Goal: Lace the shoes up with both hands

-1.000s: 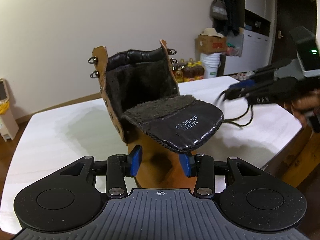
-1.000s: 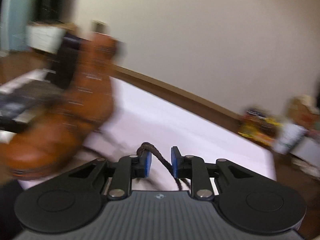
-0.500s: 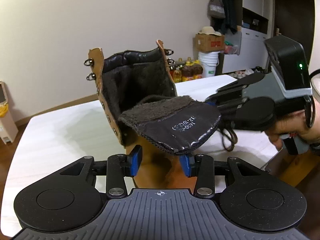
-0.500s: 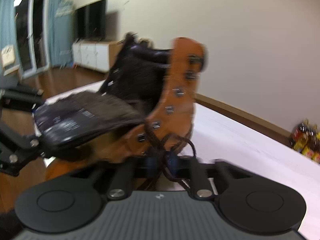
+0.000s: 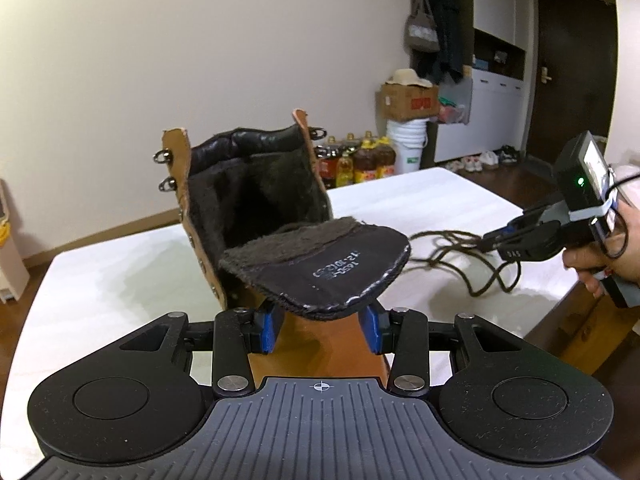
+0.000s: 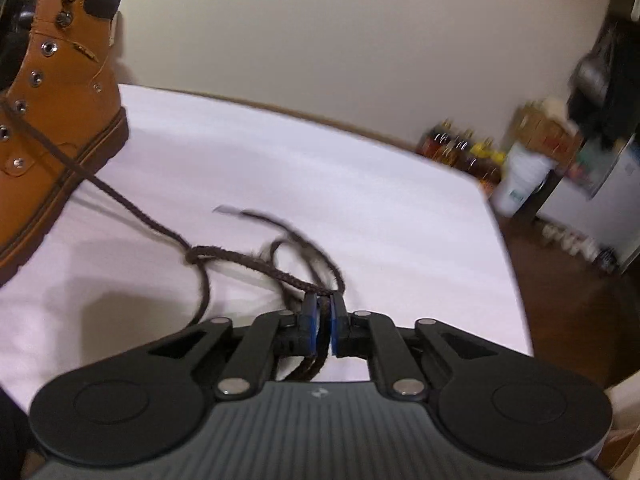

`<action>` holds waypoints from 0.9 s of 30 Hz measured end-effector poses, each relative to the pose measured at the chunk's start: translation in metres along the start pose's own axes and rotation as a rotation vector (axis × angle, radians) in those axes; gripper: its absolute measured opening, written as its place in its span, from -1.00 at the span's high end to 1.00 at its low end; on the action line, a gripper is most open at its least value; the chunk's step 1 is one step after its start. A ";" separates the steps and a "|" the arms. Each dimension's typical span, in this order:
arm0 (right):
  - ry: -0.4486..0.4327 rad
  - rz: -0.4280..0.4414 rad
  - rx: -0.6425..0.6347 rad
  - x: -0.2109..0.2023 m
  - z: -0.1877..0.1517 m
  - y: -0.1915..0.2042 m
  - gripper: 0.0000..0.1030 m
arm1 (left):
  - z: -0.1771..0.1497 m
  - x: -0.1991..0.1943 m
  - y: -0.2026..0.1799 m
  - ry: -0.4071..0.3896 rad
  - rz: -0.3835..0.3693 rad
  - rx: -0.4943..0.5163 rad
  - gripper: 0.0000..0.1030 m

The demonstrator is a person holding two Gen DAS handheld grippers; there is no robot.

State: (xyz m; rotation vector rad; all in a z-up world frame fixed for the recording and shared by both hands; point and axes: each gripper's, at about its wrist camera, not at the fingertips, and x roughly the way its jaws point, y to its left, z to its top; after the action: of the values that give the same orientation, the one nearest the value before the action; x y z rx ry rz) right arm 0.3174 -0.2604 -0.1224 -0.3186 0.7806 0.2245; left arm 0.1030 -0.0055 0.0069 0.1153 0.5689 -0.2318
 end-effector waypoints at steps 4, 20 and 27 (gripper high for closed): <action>-0.132 0.168 -0.078 -0.042 -0.002 0.017 0.40 | 0.001 0.002 -0.002 0.004 0.010 0.005 0.16; -0.334 0.297 -0.281 -0.014 0.060 0.106 0.94 | 0.002 0.000 0.000 -0.012 0.002 -0.002 0.16; -0.086 0.185 -0.082 -0.008 0.027 0.037 0.73 | 0.005 -0.006 0.004 -0.060 -0.013 -0.012 0.16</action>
State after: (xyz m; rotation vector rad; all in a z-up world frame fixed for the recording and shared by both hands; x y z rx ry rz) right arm 0.3182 -0.2168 -0.1059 -0.3119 0.7168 0.4427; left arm 0.1018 -0.0013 0.0147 0.0925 0.5111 -0.2433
